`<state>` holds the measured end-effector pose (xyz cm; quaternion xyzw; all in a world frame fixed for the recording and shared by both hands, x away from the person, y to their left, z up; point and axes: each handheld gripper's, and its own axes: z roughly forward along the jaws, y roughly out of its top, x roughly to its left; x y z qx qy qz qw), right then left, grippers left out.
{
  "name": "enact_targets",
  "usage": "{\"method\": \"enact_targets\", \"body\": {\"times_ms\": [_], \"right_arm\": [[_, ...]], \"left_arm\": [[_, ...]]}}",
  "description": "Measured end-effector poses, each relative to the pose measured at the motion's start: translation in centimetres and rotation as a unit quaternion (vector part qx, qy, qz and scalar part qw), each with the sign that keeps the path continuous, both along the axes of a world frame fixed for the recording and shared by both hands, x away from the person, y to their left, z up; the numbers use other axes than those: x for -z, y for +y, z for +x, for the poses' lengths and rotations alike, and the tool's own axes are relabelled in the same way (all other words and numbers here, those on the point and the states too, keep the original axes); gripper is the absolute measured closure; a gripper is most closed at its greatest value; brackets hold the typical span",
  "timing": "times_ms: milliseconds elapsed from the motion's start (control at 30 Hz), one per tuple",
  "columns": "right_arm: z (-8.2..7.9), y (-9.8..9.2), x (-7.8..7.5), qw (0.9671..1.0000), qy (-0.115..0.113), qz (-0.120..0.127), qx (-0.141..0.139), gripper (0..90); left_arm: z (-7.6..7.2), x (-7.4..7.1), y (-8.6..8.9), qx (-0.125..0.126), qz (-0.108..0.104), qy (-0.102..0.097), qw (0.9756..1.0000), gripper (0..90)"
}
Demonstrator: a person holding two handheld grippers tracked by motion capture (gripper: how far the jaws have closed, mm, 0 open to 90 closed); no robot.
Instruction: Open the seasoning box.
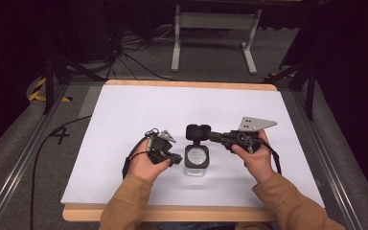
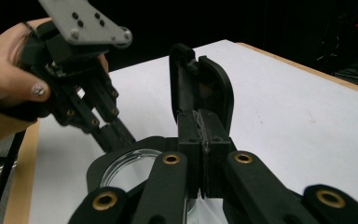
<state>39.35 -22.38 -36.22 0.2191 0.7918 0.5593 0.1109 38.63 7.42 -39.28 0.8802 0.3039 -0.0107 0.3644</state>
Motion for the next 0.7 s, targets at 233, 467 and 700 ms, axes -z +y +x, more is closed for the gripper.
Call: {"method": "enact_targets", "body": {"times_ms": [233, 467, 700], "right_arm": [[-0.5, -2.4, -1.6, 0.9999, -0.003, 0.002, 0.012, 83.6], [-0.3, -4.5, -2.2, 0.9993, 0.009, -0.018, 0.033, 76.1], [0.7, -7.8, -2.2, 0.9936, 0.027, -0.052, 0.097, 67.8]], "left_arm": [[-0.7, -1.9, 1.8, -0.023, -0.02, -0.028, 0.9992, 81.4], [-0.9, -2.8, 3.7, -0.044, -0.025, -0.043, 0.9978, 78.9], [-0.8, -3.6, 5.5, -0.067, -0.037, -0.058, 0.9954, 74.6]]}}
